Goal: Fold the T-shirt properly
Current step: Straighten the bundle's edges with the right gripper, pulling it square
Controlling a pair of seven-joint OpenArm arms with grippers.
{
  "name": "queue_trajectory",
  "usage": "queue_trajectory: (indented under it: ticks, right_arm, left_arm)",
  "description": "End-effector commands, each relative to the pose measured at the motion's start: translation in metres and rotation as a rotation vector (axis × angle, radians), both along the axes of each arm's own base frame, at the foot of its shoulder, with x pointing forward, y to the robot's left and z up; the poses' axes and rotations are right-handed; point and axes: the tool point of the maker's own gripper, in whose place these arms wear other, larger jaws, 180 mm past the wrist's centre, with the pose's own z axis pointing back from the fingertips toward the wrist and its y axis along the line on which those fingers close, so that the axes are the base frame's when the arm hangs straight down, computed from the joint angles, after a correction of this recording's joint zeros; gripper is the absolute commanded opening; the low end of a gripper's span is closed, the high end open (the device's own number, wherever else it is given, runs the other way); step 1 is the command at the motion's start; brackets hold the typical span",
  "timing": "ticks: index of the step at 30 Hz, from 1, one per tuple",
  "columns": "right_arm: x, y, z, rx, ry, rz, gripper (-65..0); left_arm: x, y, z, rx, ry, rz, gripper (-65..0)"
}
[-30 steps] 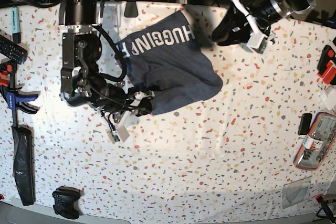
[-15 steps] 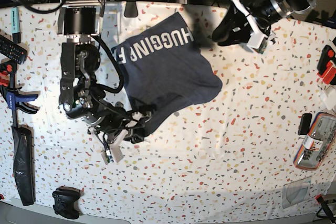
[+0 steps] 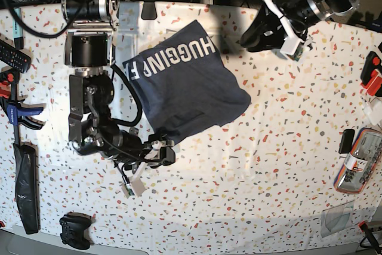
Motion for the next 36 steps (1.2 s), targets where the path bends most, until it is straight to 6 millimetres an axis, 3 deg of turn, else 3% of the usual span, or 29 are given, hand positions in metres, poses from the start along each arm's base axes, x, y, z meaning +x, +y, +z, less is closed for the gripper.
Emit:
queue_trajectory:
  ticks: [1, 4, 6, 10, 14, 16, 19, 22, 27, 31, 36]
  right_arm:
    - [0.014, -0.003, 0.035, 0.026, -0.082, 0.004, -42.7]
    - [0.009, -0.015, 0.049, 0.044, -0.066, 0.003, -42.7]
    - [0.001, -0.028, 0.044, 0.038, -0.039, -0.004, -42.8]
    - [-0.025, -0.055, 0.008, -0.015, 0.059, -0.026, -46.3]
    - [-0.057, -0.066, -0.028, -0.042, 0.15, -0.031, -49.1]
    - [-0.072, -0.064, -0.041, -0.044, 0.18, -0.019, -52.4]
    - [-0.087, -0.065, -0.054, -0.053, 0.2, -0.025, -65.0]
    - [-0.095, -0.067, -0.061, -0.074, 0.215, -0.028, -65.0]
    - [-0.114, -0.062, -0.076, -0.068, 0.273, -0.014, -65.0]
    - [-0.135, -0.047, -0.077, -0.018, 0.275, 0.003, -65.0]
    - [-0.154, -0.038, -0.067, -0.016, 0.223, 0.014, -65.0]
  left_arm:
    - [0.004, -0.001, 0.012, -0.03, -0.041, 0.002, -53.4]
    - [0.003, 0.002, 0.005, 0.031, -0.045, -0.007, -53.4]
    - [0.003, 0.004, 0.001, 0.057, -0.046, -0.008, -53.4]
    - [0.018, 0.016, -0.002, 0.032, -0.046, 0.108, -53.4]
    - [0.029, 0.023, -0.015, 0.027, -0.029, 0.137, -53.4]
    - [0.035, 0.025, -0.024, 0.023, -0.01, 0.15, -53.4]
    - [0.043, 0.024, -0.036, 0.013, 0.018, 0.169, -53.4]
    - [0.049, 0.017, -0.039, -0.011, 0.026, 0.176, -54.5]
    - [0.064, -0.004, -0.032, -0.048, 0.001, 0.146, -62.0]
    - [0.088, -0.004, -0.027, -0.045, -0.029, 0.144, -62.0]
    - [0.106, 0.002, -0.041, -0.029, 0.003, 0.153, -62.0]
